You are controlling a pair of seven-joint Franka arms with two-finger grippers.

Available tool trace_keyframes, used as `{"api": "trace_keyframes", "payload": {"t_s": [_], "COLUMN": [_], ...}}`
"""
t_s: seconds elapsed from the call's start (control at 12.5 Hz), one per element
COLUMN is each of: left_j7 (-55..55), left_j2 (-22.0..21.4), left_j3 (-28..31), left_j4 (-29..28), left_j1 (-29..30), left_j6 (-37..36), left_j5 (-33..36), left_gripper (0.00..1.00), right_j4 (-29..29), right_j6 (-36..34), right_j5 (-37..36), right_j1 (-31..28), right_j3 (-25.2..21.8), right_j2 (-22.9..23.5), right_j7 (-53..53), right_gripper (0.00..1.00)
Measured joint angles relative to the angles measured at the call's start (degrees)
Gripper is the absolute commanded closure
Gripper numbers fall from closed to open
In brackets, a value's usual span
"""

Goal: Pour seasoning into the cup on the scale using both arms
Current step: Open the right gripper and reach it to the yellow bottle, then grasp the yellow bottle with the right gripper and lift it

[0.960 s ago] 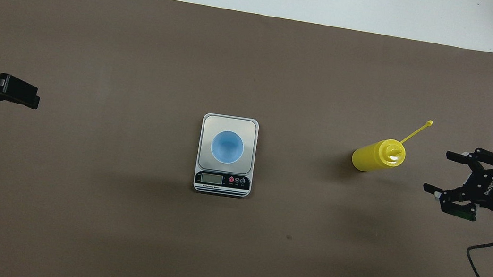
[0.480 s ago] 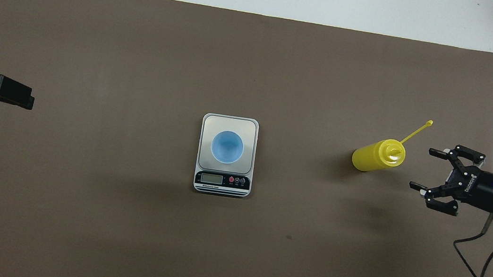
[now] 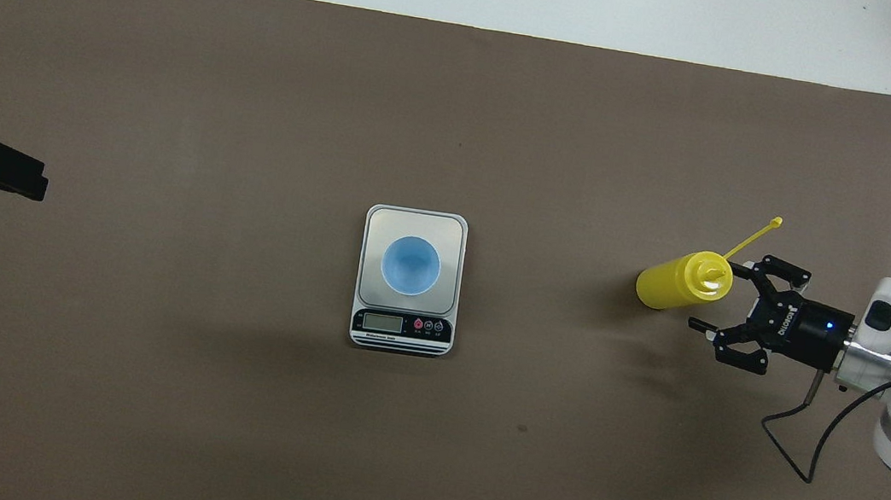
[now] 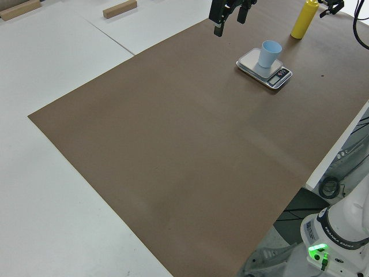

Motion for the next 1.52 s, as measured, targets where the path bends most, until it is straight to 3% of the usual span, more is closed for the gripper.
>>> {"api": "trace_keyframes", "payload": {"t_s": [0.24, 0.72, 0.8, 0.96, 1.04, 1.2, 1.52], "left_j7": [-0.1, -0.2, -0.2, -0.2, -0.2, -0.2, -0.2], "left_j2": [0.0, 0.0, 0.0, 0.0, 0.0, 0.0, 0.0], "left_j3": [0.2, 0.2, 0.2, 0.1, 0.1, 0.1, 0.1], "left_j4": [0.0, -0.1, -0.1, -0.1, -0.1, -0.1, -0.1], "left_j1": [0.2, 0.5, 0.5, 0.5, 0.5, 0.5, 0.5], "left_j6": [0.0, 0.0, 0.0, 0.0, 0.0, 0.0, 0.0], "left_j5": [-0.2, -1.1, -1.3, -1.4, -1.4, -1.4, -1.4], "left_gripper": [0.00, 0.00, 0.00, 0.00, 0.00, 0.00, 0.00], "right_j4": [0.1, 0.6, 0.6, 0.7, 0.8, 1.5, 3.4], "right_j6": [-1.0, -0.9, -0.9, -0.9, -0.9, -0.9, -0.9], "right_j5": [4.7, 8.8, 8.8, 8.9, 8.9, 8.9, 8.9], "right_j1": [0.1, 3.6, 3.6, 3.6, 3.6, 3.6, 3.6], "right_j3": [0.0, 0.1, 0.1, 0.0, 0.0, 0.0, 0.1], "right_j2": [4.3, 4.9, 4.9, 4.9, 4.9, 4.9, 4.9], "right_j7": [-4.9, -5.3, -5.3, -5.3, -5.3, -5.3, -5.0], "right_gripper": [0.00, 0.00, 0.07, 0.54, 0.72, 0.87, 0.88]}}
